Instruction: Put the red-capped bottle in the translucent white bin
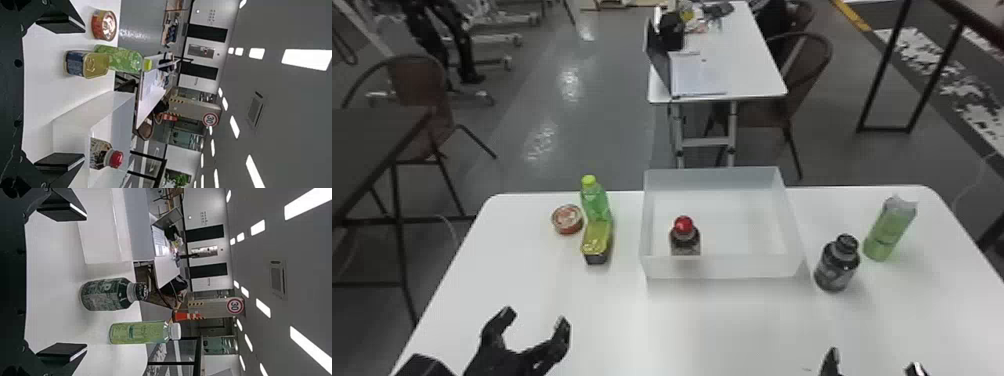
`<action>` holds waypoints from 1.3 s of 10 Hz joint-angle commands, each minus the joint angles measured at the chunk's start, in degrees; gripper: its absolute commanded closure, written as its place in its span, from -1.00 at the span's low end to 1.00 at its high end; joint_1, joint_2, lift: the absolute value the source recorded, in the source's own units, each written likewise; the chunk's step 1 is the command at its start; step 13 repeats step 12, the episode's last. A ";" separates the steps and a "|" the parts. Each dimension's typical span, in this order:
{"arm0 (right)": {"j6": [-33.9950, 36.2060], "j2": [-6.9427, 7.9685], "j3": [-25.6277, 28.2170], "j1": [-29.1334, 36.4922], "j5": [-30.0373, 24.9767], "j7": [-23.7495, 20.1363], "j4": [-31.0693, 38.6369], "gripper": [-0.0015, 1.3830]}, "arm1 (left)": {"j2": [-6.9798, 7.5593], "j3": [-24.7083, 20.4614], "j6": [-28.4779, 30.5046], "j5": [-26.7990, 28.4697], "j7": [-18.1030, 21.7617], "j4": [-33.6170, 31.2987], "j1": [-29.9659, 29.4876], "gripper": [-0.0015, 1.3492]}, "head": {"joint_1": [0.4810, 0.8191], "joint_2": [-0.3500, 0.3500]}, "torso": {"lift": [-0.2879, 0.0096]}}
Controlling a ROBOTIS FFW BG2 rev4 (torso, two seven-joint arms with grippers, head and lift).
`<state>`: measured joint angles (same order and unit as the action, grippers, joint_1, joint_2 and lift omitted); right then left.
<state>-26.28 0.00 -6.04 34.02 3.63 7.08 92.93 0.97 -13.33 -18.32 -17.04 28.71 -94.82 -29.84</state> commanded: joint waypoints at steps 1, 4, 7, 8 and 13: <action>0.00 0.05 0.06 0.43 -0.03 0.04 0.32 -0.82 | -1.12 -0.56 -2.86 1.57 -1.38 -0.01 -2.95 -0.78 | 0.27 0.35 | 0.83; -0.09 0.05 0.06 0.43 -0.12 0.04 0.50 -0.82 | -1.12 0.41 -4.70 1.57 -2.43 0.69 -3.03 -0.78 | 0.27 0.40 | 0.83; -0.09 0.05 0.06 0.52 -0.12 0.04 0.50 -0.82 | -0.79 1.29 -4.00 0.87 -2.43 0.87 -2.95 -0.78 | 0.27 0.38 | 0.83; 0.00 0.05 0.06 0.52 -0.12 0.04 0.50 -0.82 | -0.53 1.55 -3.83 0.69 -2.61 0.87 -2.95 -0.78 | 0.27 0.37 | 0.83; 0.00 0.05 0.06 0.61 -0.03 0.04 0.50 -0.82 | -0.09 1.91 -3.21 0.52 -2.61 0.87 -2.95 -0.78 | 0.27 0.35 | 0.83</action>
